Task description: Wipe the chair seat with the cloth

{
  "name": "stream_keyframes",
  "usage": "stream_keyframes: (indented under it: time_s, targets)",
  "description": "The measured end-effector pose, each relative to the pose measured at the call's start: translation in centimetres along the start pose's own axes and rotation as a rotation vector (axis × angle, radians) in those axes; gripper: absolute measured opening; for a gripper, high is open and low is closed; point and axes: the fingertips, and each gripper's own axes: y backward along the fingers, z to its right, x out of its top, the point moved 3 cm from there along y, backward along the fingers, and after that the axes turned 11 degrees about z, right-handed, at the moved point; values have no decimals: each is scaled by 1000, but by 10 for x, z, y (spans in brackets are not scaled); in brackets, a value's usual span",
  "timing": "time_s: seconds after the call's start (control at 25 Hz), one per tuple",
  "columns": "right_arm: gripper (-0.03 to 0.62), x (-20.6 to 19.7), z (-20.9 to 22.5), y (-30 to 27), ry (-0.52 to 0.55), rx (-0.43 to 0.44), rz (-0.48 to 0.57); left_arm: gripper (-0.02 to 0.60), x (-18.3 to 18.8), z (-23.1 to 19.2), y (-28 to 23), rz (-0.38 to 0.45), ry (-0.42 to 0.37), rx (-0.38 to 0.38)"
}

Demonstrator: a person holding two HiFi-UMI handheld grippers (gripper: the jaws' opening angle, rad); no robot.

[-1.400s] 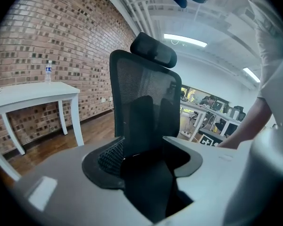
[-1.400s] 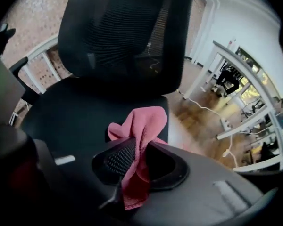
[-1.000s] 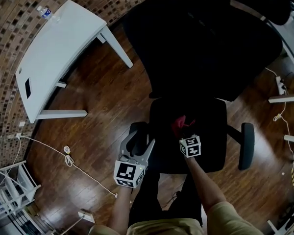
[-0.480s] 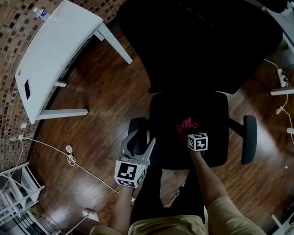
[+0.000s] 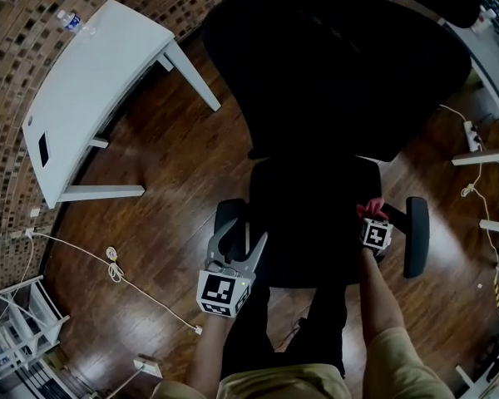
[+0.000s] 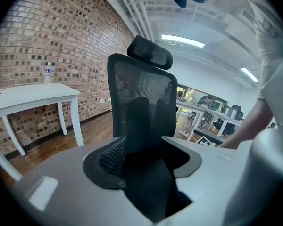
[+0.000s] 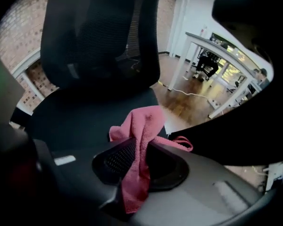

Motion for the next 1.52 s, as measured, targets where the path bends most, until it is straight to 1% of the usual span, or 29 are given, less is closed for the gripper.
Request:
stream_keyframes:
  time_s: [0.04,0.12,0.2,0.24,0.4,0.44,0.48,0.52,0.6,0.64,0.72,0.8,0.96,1.0,1.04,1.12,1.16,1.28,1.32,1.36,1.4,1.44,1.52]
  targets:
    - [75,1,-15,0,-39,29,19,224,2,-4,4,1,-2,8]
    - [75,4,-64,1,-92,150,94,224,4,-12,10,0,-4,25]
    - [75,2,-134,6,-105,293,158,224,0,-21,17,-1,-5,40]
    - [75,-2,-175,14,-104,370,168,224,-3,-25,20,-3,-6,46]
    - [75,-24,-340,56,-121,730,138,225,-7,-31,28,-11,-6,56]
    - [75,-29,-370,67,-132,812,128,224,-7,-31,29,-13,-8,57]
    - [75,-35,-392,75,-152,870,118,224,-9,-31,30,-17,-9,58]
    - [75,-41,-403,77,-179,895,108,224,-10,-31,32,-22,-9,60]
    - [75,-51,-397,70,-221,868,86,224,-13,-31,34,-31,-14,64]
    - [75,-54,-383,63,-211,839,81,224,-14,-31,35,-35,-19,66]
    - [75,-56,-333,45,-106,743,76,224,-13,-29,35,-35,-26,66]
    - [75,-55,-255,30,0,597,55,224,-11,-25,32,-28,-22,59]
    - [75,-47,-71,22,124,250,25,225,-8,-18,26,-15,-20,47]
    - [76,-43,-34,22,148,184,25,224,-8,-16,24,-11,-20,44]
    - [75,-39,-10,24,173,149,21,225,-9,-15,22,-9,-20,42]
    - [75,-34,10,30,223,125,-1,224,-11,-12,21,-9,-17,38]
    - [75,-34,15,32,224,105,-10,225,-12,-11,21,-12,-15,38]
    - [75,-35,19,35,161,23,-14,225,-16,-8,19,-19,-11,35]
    - [75,-35,10,34,161,29,-15,224,-17,-8,19,-18,-12,32]
    - [75,-35,-10,33,160,74,-9,225,-16,-9,20,-16,-14,30]
    - [75,-37,-40,31,150,158,8,224,-16,-11,22,-15,-17,30]
    - [75,-41,-78,32,136,263,32,224,-16,-13,24,-16,-18,32]
    - [75,-54,-166,41,120,480,67,224,-16,-18,28,-24,-16,43]
